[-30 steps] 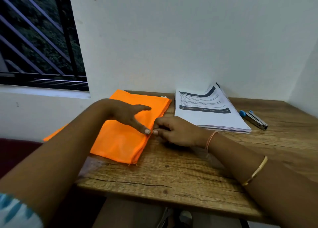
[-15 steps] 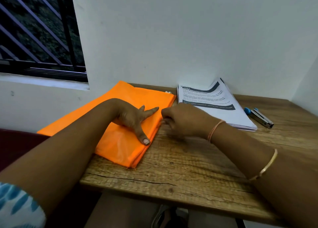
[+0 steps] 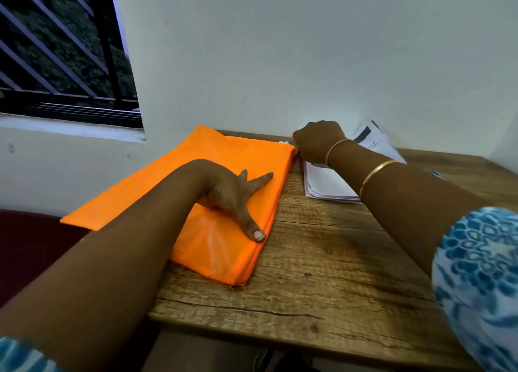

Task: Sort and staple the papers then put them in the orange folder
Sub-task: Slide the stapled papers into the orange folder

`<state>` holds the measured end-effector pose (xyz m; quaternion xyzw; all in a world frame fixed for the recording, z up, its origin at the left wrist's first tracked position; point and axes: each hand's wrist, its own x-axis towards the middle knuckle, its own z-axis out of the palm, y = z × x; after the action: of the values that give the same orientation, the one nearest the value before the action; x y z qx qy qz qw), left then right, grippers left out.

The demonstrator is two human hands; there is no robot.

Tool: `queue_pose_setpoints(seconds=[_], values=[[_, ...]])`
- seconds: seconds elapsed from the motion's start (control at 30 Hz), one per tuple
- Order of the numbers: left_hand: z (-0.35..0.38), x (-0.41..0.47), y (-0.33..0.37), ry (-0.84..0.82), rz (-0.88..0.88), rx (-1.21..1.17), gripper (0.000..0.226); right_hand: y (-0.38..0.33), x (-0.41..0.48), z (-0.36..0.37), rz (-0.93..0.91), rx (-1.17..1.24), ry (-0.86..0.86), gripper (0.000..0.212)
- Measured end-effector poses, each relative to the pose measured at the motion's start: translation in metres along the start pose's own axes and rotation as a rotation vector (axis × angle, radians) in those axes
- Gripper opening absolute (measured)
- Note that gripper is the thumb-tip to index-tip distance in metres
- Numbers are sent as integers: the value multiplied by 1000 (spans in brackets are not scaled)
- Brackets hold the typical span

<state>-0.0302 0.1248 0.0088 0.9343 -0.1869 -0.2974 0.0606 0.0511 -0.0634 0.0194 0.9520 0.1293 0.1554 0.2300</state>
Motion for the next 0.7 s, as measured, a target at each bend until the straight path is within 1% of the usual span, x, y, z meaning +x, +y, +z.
queue_pose_setpoints(seconds=[0.17,0.37,0.43,0.6,0.7], values=[[0,3,0,2,8,30,121,6,25,21,85,-7,-57,26],[-2,4,1,7,-1,72,120,3,44,32,89,36,-108,25],[-1,3,2,-3,-2,79,120,5,45,34,106,103,-117,28],[3,4,6,12,-37,158,117,15,29,32,190,413,-68,41],[7,6,11,69,-74,193,116,26,10,27,190,474,-24,41]])
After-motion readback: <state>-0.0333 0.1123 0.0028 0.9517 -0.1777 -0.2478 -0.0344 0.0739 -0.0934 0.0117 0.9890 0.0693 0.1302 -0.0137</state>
